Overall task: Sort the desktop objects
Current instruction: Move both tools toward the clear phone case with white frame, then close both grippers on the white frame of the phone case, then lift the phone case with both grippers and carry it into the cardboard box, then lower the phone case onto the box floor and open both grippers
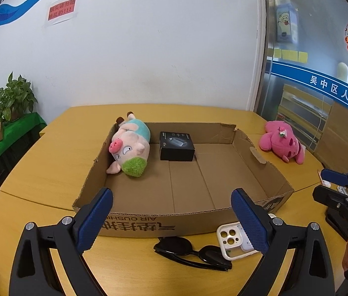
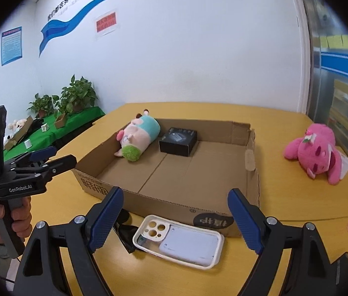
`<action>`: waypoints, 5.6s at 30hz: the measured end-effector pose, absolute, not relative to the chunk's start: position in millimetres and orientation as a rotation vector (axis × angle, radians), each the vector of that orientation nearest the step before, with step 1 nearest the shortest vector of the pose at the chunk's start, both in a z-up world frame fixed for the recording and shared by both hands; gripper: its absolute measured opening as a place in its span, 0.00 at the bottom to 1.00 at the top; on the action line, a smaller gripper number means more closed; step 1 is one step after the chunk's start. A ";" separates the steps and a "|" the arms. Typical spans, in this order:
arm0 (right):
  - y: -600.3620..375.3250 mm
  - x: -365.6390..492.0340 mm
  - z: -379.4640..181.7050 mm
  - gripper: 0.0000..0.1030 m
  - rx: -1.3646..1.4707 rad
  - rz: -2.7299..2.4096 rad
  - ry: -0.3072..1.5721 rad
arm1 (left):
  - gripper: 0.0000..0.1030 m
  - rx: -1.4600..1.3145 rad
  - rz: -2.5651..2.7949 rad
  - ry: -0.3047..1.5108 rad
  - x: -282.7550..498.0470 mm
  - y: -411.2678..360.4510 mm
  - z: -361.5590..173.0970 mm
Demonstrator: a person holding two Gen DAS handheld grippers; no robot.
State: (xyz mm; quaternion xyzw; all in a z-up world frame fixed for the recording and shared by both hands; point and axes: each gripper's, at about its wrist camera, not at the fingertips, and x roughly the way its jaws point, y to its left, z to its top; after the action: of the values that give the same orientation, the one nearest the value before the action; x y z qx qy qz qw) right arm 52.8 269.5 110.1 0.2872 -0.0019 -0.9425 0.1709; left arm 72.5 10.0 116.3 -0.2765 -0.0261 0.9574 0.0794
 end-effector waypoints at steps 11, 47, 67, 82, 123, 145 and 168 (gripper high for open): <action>293.3 48.4 80.8 0.84 0.950 -2.676 -0.065 | 0.96 -0.887 2.776 -0.073 64.7 26.8 96.3; 315.2 14.5 -27.2 0.20 1.317 -2.488 -0.205 | 0.74 -1.296 2.370 -0.031 12.6 102.8 -2.7; 322.1 20.5 -20.1 0.10 1.267 -2.469 -0.244 | 0.18 -1.392 2.320 -0.080 0.8 99.5 -18.2; 312.9 38.5 33.6 0.09 1.092 -2.575 -0.188 | 0.05 -1.202 2.404 -0.097 20.3 76.6 42.4; 172.9 -85.1 137.3 0.08 0.803 -2.437 -0.089 | 0.04 -0.979 2.739 -0.161 -58.8 -79.9 146.7; 126.9 -145.1 -22.3 0.16 1.484 -2.098 -0.214 | 0.03 -1.597 2.610 0.284 -114.6 -56.0 3.3; 151.8 -100.5 27.9 0.67 1.281 -2.413 -0.028 | 0.68 -1.295 2.809 0.189 -59.2 -54.5 64.8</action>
State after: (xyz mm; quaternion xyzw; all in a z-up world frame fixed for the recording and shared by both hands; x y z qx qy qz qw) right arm -100.5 151.8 27.9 0.4591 -0.0101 -0.8647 0.2035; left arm -59.2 -54.5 64.8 -0.4178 0.0610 0.9062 0.0213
